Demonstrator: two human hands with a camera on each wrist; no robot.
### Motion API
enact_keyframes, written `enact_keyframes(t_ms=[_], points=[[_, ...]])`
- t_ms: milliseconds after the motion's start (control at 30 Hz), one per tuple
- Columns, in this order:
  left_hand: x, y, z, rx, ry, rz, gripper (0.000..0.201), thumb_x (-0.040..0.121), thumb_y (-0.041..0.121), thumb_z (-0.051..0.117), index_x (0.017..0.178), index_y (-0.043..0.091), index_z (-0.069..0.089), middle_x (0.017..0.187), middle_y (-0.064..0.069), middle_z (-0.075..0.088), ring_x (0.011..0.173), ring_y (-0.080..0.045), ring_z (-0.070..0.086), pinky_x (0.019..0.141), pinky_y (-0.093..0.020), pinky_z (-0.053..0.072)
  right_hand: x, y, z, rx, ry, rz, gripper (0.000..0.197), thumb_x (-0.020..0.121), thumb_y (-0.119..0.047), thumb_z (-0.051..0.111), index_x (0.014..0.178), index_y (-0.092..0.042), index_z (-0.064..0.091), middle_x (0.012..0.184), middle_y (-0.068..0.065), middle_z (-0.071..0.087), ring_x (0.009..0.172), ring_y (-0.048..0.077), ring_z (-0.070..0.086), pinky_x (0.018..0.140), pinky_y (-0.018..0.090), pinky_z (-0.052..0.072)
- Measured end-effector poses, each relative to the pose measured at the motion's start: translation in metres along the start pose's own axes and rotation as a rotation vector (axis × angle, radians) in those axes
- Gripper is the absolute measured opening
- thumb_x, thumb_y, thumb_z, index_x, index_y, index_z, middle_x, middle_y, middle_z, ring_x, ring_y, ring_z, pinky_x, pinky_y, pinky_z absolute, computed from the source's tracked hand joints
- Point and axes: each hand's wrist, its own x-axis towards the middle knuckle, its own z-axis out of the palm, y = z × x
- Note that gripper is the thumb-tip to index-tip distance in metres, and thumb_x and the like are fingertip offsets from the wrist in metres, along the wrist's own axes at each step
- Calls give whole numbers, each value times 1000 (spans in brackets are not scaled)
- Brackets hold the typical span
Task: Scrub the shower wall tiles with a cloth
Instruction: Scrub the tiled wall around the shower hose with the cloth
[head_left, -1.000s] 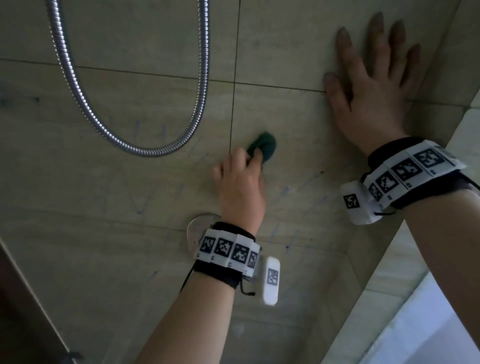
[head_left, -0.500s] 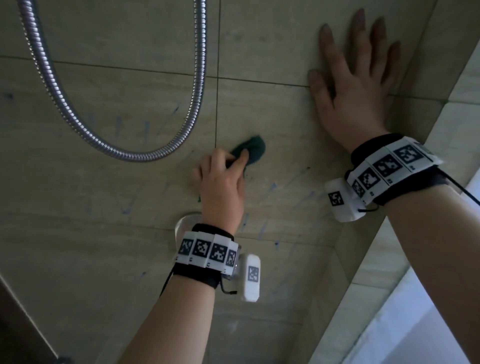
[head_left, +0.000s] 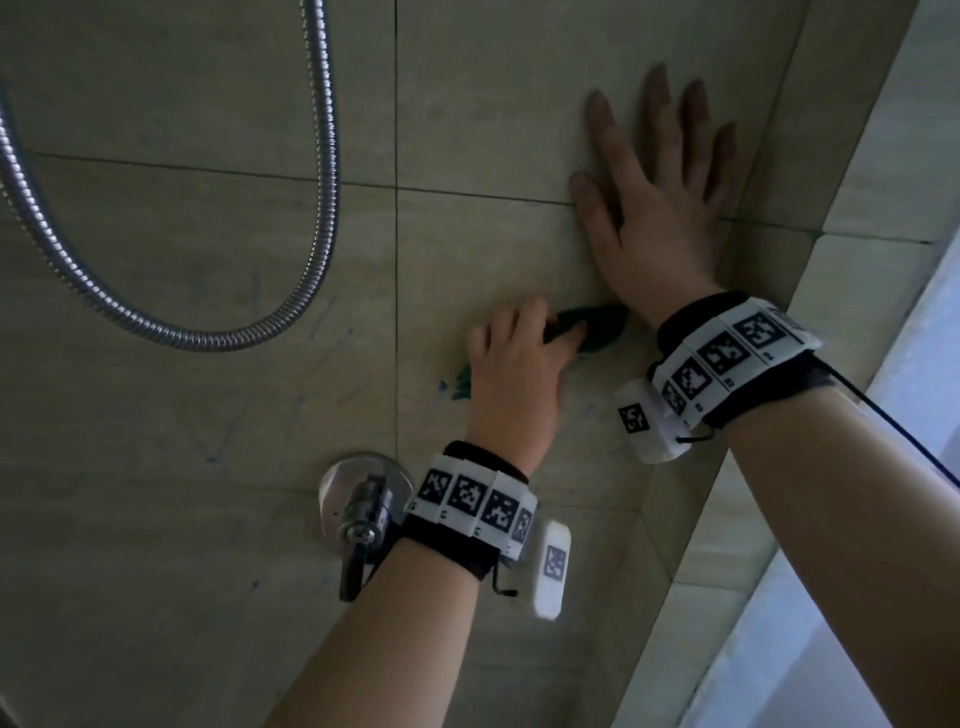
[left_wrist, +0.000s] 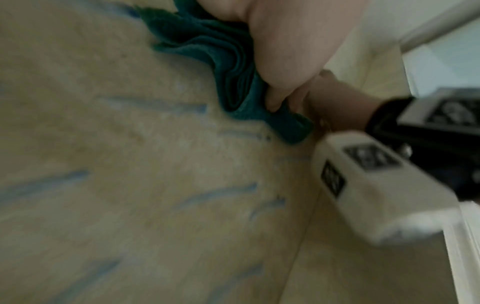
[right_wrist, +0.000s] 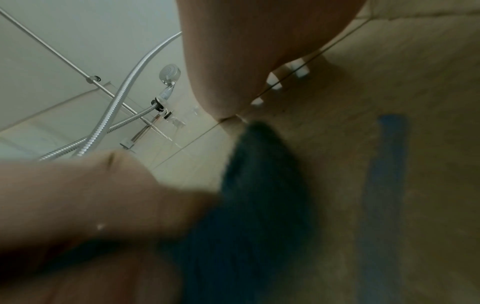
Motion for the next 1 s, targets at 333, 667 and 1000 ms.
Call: enact_keyframes(t_ms=[333,667,1000], points=[[9,4,3,48,66,-3,36,82,9,51,108,24,72,88,-5,54,81,-19,38,71,-29,20,0,0,2,17,18,4,54,100,-49,27,151,-35,18,161,7,4,146,34,-3,115,53,-5],[-41,12,21,19,-73,133,32,70,4,62,92,25,74,87,-1,56,80,-18,37,68,-30,19,1,1,3,5,24,2,53,100,-49,27,151,-35,18,161,7,4,146,34,-3,116,53,-5],[12,13,8,31,85,-29,39,81,7,51,106,26,73,92,-3,56,83,-19,37,73,-26,12,1,0,1,12,20,4,54,100,-48,28,151,-35,18,161,7,5,146,34,-2,115,53,-5]])
